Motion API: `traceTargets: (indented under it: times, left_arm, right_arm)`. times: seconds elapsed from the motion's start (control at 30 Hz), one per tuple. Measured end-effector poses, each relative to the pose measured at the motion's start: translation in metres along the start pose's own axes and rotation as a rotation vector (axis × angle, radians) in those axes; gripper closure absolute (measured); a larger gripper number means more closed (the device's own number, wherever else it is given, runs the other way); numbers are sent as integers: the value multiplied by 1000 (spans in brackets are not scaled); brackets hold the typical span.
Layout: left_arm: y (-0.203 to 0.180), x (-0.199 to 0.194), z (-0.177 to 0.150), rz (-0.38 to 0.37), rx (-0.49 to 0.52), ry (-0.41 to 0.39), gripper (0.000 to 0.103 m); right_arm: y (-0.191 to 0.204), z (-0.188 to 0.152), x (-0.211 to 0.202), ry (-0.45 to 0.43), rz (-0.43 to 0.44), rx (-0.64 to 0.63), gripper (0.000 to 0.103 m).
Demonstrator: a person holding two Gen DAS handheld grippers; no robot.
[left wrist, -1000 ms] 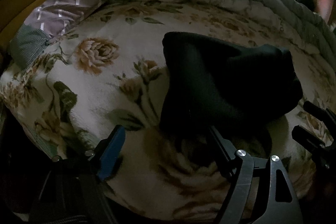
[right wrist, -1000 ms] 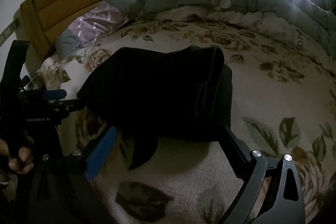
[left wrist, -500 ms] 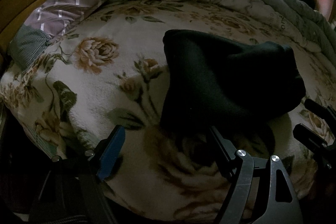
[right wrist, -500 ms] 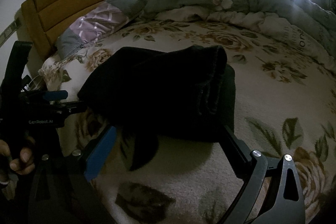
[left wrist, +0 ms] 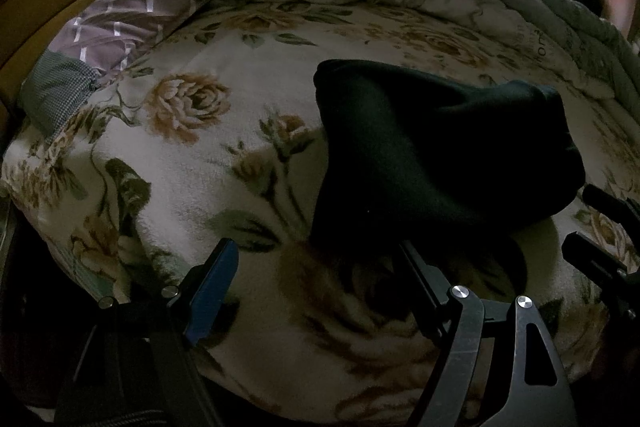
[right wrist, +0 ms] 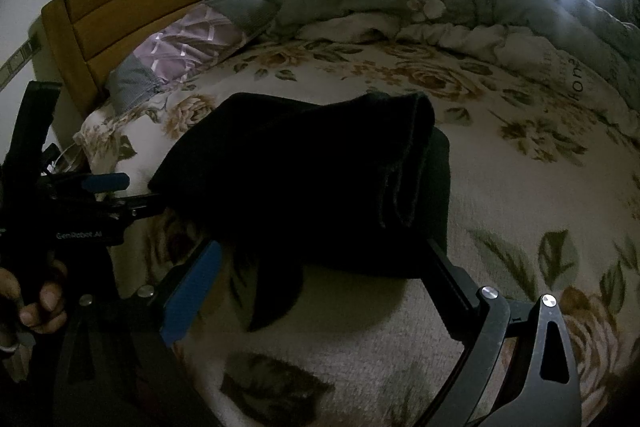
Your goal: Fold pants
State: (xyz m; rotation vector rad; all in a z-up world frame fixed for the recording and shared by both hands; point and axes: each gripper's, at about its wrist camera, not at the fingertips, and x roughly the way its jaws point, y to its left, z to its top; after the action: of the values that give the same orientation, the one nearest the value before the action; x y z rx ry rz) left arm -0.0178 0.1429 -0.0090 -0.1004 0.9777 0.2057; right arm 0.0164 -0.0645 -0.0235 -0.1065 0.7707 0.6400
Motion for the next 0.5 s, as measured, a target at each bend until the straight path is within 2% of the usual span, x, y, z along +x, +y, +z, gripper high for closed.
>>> traceTargets:
  times: [0.5]
  left_arm:
    - [1,0,2,4,4,-4,23]
  right_arm:
    - [1,2,0,-2,1,-1,6]
